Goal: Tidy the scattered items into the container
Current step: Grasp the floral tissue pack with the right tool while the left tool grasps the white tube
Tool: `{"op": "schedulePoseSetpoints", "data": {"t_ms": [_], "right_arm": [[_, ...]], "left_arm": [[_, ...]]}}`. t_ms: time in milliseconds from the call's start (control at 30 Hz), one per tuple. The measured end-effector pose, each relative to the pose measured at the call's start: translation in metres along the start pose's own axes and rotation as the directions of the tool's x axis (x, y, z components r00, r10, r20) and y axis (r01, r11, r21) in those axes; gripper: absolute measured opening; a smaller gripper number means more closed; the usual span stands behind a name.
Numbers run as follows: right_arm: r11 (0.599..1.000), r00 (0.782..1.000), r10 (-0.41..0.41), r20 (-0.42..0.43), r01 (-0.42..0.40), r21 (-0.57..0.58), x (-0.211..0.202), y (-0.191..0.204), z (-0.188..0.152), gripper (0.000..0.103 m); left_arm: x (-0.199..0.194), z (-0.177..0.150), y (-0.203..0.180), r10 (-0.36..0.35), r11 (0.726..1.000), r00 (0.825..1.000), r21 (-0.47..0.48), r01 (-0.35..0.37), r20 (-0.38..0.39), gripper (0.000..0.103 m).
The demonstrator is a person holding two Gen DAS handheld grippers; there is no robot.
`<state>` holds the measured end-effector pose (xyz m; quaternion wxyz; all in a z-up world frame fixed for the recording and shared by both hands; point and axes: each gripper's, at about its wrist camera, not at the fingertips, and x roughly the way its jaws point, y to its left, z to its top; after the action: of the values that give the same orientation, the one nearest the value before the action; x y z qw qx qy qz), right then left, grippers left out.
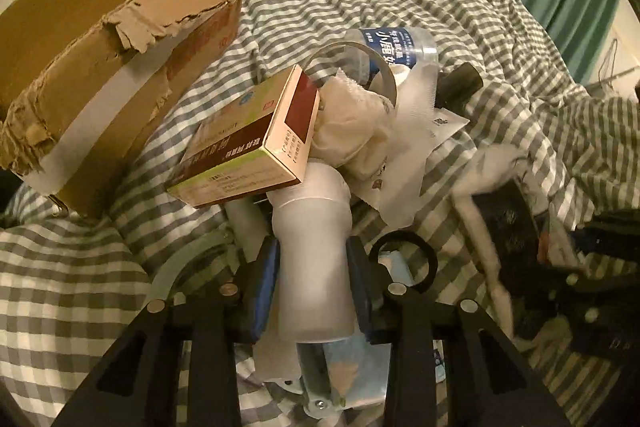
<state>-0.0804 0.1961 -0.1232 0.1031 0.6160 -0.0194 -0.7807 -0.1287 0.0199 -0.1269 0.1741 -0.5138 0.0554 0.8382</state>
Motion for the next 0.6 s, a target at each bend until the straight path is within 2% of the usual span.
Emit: {"op": "schedulePoseSetpoints", "data": {"t_ms": [100,133,333,400,433,467,600], "right_arm": [[1.000,1.000,-0.006,0.019,0.007,-0.012,-0.010,0.002,-0.001,0.026],[0.999,0.999,-0.030,0.024,0.031,-0.026,-0.015,0.004,-0.003,0.024],[0.996,0.990,-0.042,0.136,0.052,-0.070,-0.059,0.010,0.001,0.024],[0.995,0.982,-0.027,0.189,0.043,-0.085,-0.078,0.016,0.007,0.024],[0.995,0.979,-0.020,0.204,0.039,-0.089,-0.082,0.020,0.013,0.024],[0.995,0.974,-0.012,0.226,0.034,-0.095,-0.090,0.026,0.020,0.024],[0.992,0.959,0.034,0.283,0.002,-0.126,-0.110,0.045,0.048,0.024]], "left_arm": [[-0.005,0.002,0.000,0.010,1.000,1.000,0.001,-0.010,0.007,0.034],[-0.008,0.003,0.000,0.016,1.000,1.000,-0.011,-0.016,0.010,0.034],[-0.046,0.019,0.001,-0.023,0.998,0.996,-0.051,0.028,0.089,0.031],[-0.063,0.027,0.002,-0.031,0.997,0.990,-0.060,0.039,0.134,0.024],[-0.071,0.031,0.004,-0.039,0.997,0.987,-0.065,0.050,0.154,0.014],[-0.079,0.035,0.007,-0.044,0.996,0.983,-0.074,0.058,0.178,0.000],[-0.107,0.056,0.022,-0.060,0.993,0.960,-0.084,0.086,0.273,0.000]]}}
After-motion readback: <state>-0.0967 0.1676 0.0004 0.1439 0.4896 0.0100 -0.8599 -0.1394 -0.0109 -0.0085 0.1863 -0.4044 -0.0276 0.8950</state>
